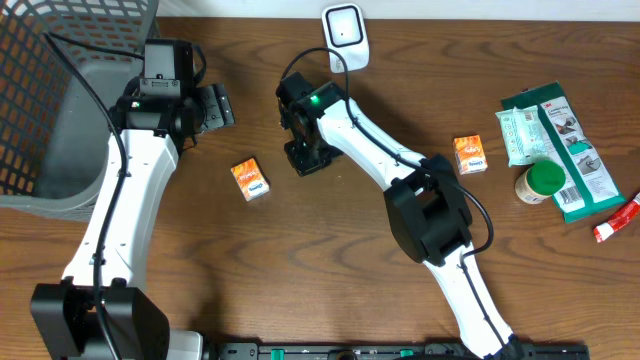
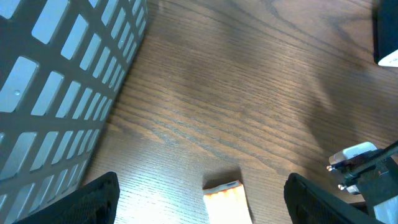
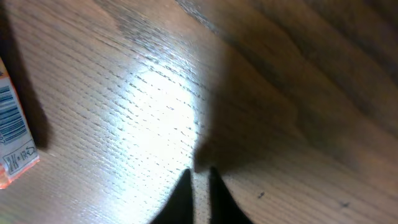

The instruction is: Scan the item barcode

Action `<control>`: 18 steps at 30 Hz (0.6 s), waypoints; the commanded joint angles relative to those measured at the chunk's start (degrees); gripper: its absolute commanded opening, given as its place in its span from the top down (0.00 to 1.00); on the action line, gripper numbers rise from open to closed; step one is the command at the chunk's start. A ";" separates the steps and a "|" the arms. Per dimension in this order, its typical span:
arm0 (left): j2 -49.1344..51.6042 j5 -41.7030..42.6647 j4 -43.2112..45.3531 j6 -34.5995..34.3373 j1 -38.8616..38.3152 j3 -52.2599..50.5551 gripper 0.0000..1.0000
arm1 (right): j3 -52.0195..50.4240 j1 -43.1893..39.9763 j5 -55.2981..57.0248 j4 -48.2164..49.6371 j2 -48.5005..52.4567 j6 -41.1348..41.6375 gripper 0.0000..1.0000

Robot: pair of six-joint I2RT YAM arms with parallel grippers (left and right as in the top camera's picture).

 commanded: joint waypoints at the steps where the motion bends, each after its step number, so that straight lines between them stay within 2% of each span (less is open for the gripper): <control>1: -1.11 0.63 -0.02 -0.46 0.15 1.46 0.14 | -0.13 0.87 4.13 0.33 -2.43 -1.97 0.98; 18: -1.11 0.63 -0.02 -0.46 0.15 1.46 0.14 | -0.72 6.12 11.45 -0.59 -5.70 -1.38 0.99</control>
